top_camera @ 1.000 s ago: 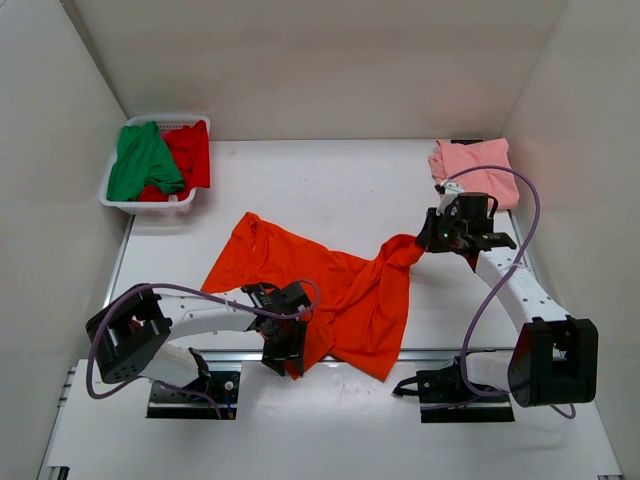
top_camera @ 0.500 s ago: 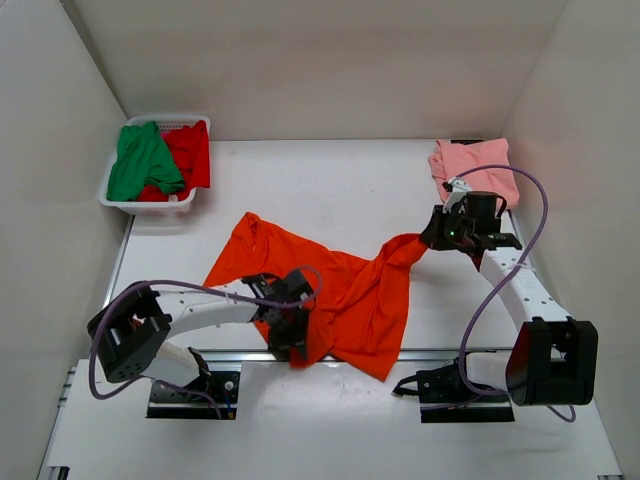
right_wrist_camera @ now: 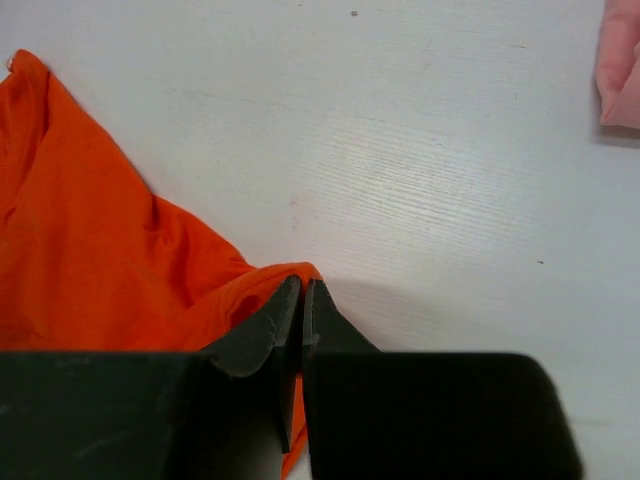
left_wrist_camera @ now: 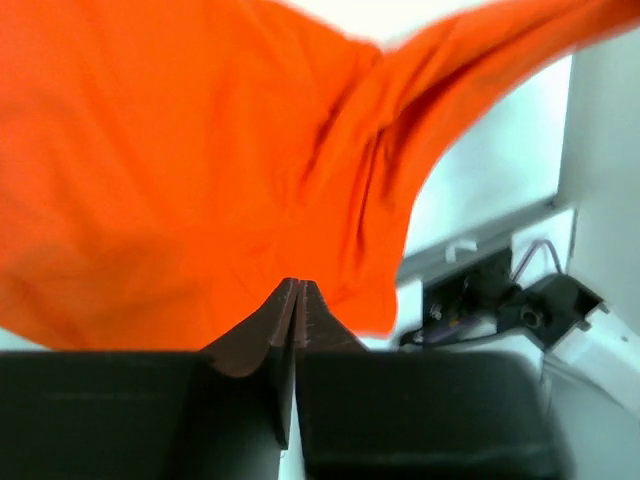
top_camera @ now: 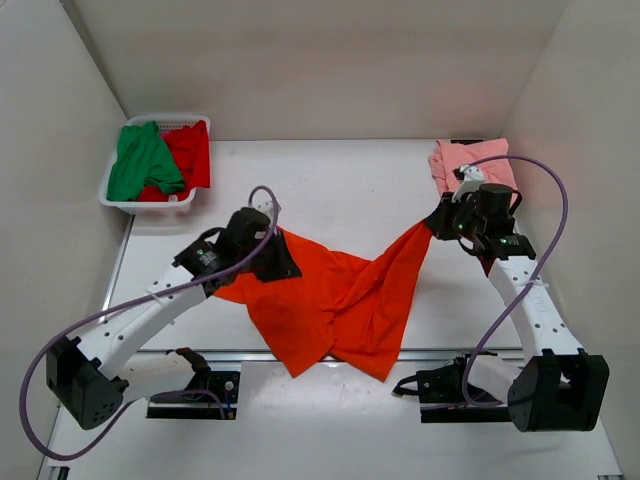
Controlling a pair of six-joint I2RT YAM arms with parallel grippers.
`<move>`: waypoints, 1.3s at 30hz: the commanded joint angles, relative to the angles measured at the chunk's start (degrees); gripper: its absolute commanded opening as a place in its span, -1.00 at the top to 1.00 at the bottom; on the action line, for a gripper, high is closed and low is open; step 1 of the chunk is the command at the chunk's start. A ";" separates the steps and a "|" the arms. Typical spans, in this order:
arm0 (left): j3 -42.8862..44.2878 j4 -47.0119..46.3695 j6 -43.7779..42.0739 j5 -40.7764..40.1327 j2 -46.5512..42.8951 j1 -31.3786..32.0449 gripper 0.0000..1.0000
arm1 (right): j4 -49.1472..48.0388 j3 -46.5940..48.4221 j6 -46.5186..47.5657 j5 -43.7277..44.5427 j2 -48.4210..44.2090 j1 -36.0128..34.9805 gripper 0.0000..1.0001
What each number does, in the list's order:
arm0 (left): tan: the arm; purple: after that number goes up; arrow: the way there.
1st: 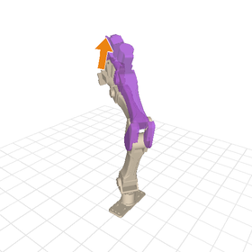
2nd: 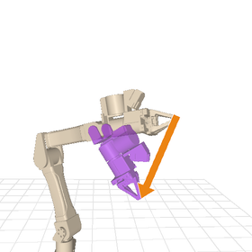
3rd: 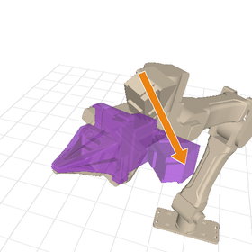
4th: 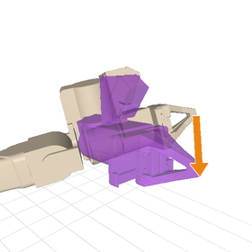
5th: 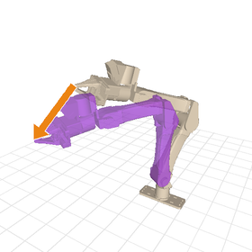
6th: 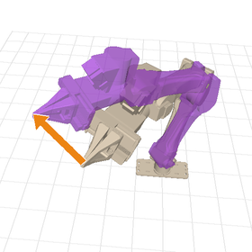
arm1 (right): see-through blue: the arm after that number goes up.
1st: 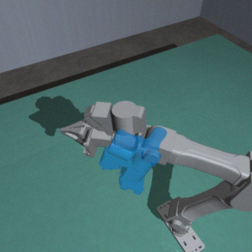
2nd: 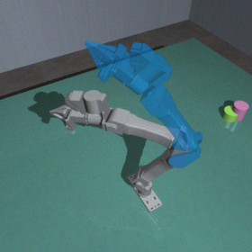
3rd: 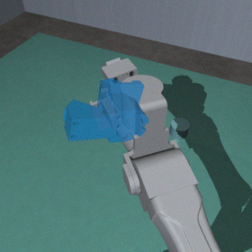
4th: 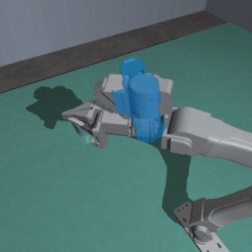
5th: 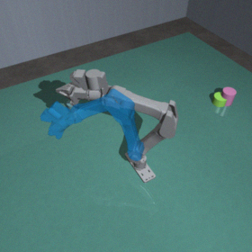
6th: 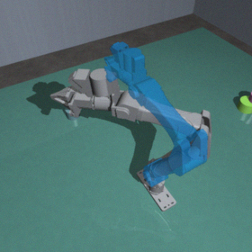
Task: Fold and stack the t-shirts
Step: Flatten out the tshirt
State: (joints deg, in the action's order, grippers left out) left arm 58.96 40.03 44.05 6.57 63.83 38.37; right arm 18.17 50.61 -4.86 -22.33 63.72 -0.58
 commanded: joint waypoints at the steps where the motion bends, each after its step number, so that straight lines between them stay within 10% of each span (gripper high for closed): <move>1: -6.03 3.83 0.24 4.85 -0.45 4.34 0.50 | 0.37 0.99 -0.24 1.15 -1.58 -0.47 1.00; 6: -20.61 0.58 4.11 9.07 -7.48 6.98 -0.07 | -0.07 -3.76 -0.76 0.97 -3.69 0.05 1.00; 8: -26.23 -1.18 6.30 10.82 -11.43 6.89 0.99 | -0.07 -4.90 -0.94 0.71 -4.22 0.05 1.00; 13: -32.32 -5.48 10.70 11.71 -14.35 9.70 1.00 | -1.12 -5.35 -1.73 1.32 -3.70 -0.57 1.00; 15: -33.73 -7.50 12.28 11.98 -13.13 11.89 0.45 | -1.56 -5.61 -1.90 1.23 -3.17 -1.09 1.00; 21: -32.95 -11.20 12.38 11.89 -5.57 15.86 0.05 | -1.83 -5.61 -2.26 1.06 -3.51 -1.01 1.00; 32: -26.28 -10.86 8.16 12.42 11.91 19.02 -0.19 | -2.18 -6.05 -1.12 -1.23 -3.69 0.49 0.99; 39: -21.70 -6.90 5.08 10.13 18.07 20.16 0.04 | -3.23 -6.31 -1.03 -3.07 -3.87 2.77 1.00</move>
State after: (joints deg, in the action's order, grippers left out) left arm 36.29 32.82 51.72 19.75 79.83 57.69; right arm 18.22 44.34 -6.37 -23.68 60.93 1.43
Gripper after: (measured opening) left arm 0.500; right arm 0.009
